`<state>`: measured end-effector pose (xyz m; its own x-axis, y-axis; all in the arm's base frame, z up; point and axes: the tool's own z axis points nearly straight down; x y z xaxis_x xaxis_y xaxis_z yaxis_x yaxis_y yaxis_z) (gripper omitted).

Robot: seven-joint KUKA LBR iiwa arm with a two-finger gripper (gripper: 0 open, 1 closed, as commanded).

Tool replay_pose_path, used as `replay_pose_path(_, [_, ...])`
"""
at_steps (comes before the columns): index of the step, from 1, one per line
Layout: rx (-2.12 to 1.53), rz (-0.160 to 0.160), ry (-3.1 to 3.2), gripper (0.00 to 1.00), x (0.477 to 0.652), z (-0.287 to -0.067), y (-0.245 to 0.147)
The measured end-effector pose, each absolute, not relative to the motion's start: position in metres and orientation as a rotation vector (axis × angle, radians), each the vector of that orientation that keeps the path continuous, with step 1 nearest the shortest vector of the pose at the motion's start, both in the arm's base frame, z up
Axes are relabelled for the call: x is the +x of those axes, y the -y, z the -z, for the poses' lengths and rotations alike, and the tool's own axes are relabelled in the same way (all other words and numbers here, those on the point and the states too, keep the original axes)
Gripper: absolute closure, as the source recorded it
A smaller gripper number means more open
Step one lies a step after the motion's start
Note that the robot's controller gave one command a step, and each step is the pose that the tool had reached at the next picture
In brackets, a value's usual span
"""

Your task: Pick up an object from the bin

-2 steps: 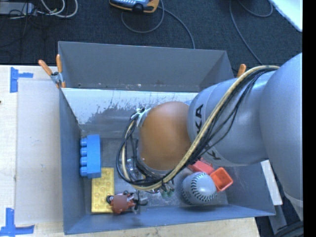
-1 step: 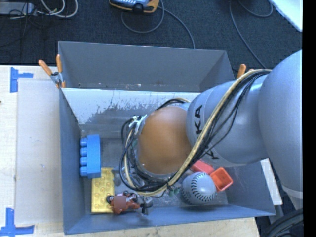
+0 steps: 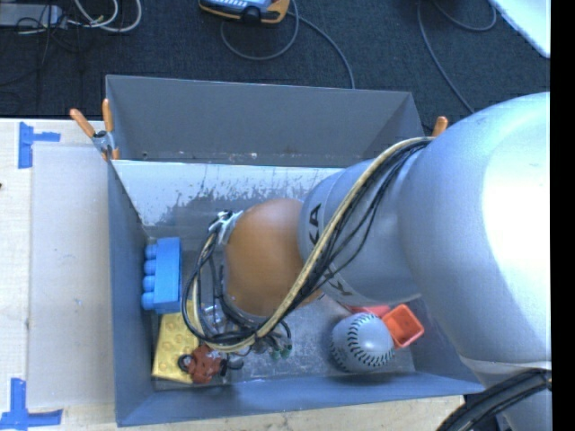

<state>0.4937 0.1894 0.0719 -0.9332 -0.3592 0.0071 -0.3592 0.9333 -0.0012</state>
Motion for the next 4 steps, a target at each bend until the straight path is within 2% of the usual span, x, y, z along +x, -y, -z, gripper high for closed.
replay_pose_path(2, [0.568, -0.007, 3.084, 1.00, 0.499, -0.072, -0.196])
replay_pose_path(3, [0.683, -0.005, 3.064, 1.00, 0.500, -0.072, -0.208])
replay_pose_path(4, [0.666, -0.006, 3.054, 1.00, 0.500, -0.114, -0.210])
